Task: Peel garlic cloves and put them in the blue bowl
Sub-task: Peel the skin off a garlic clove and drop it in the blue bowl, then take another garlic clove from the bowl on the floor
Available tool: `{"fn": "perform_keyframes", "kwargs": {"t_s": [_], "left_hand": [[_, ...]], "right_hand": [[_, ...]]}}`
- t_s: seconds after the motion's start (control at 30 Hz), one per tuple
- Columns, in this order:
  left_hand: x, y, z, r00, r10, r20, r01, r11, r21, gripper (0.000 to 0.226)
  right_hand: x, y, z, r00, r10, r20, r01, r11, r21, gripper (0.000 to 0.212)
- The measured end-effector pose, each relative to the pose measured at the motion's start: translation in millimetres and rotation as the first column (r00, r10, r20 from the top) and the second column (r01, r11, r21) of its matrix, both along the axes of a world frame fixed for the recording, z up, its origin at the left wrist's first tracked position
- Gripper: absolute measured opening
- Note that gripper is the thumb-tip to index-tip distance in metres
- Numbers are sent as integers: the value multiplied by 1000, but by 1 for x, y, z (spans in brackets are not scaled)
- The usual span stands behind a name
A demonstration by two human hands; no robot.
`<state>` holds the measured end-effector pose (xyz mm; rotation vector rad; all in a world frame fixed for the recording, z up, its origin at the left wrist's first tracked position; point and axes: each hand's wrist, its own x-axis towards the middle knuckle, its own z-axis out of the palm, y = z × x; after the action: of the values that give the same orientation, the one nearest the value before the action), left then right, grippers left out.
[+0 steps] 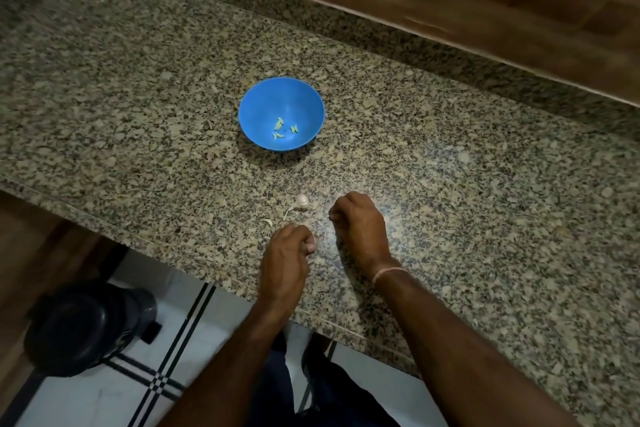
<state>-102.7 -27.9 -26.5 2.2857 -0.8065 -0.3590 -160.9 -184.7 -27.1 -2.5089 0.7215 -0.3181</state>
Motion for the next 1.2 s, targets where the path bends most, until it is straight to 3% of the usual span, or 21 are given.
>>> {"fn": "perform_keyframes", "kwargs": {"t_s": [0.13, 0.2, 0.23, 0.3, 0.4, 0.5, 0.6, 0.8, 0.97, 1.07, 1.2], "left_hand": [[3, 9, 7, 985, 132, -108, -132, 991, 1, 26], [7, 14, 11, 966, 202, -164, -209, 977, -29, 23], [9, 17, 14, 953, 232, -193, -246, 968, -53, 21], [14, 28, 17, 927, 276, -254, -309, 946, -101, 19], [27, 58, 23, 891, 343, -298, -403, 900, -168, 20], [43, 104, 30, 830, 447, -334, -526, 827, -199, 21], [64, 172, 25, 751, 552, -363, -639, 745, -191, 21], [92, 353, 2, 617, 706, -349, -782, 598, -172, 37], [106, 480, -13, 468, 809, -355, -883, 442, -158, 19], [108, 539, -21, 372, 868, -328, -928, 346, -137, 21], [121, 592, -44, 305, 886, -350, -952, 296, -82, 20]], "right_hand": [[-9, 20, 1, 995, -5, -102, -9, 991, -130, 20], [-17, 41, 6, 993, -15, -121, 16, 1000, 4, 16], [-18, 52, 11, 992, -70, -105, 89, 978, 189, 17], [-10, 70, 23, 979, -193, -62, 192, 791, 580, 21], [17, 105, 37, 965, -251, -75, 189, 469, 863, 16], [49, 151, 35, 968, -217, -125, 165, 175, 971, 19], [88, 210, 24, 986, -115, -122, 126, 28, 992, 30], [157, 371, 15, 987, 49, -156, 157, -14, 988, 29], [195, 486, -7, 963, 185, -194, 205, -38, 978, 28], [213, 545, -19, 928, 270, -258, 278, -39, 960, 28], [250, 603, -39, 894, 342, -289, 305, 5, 952, 26]]}}
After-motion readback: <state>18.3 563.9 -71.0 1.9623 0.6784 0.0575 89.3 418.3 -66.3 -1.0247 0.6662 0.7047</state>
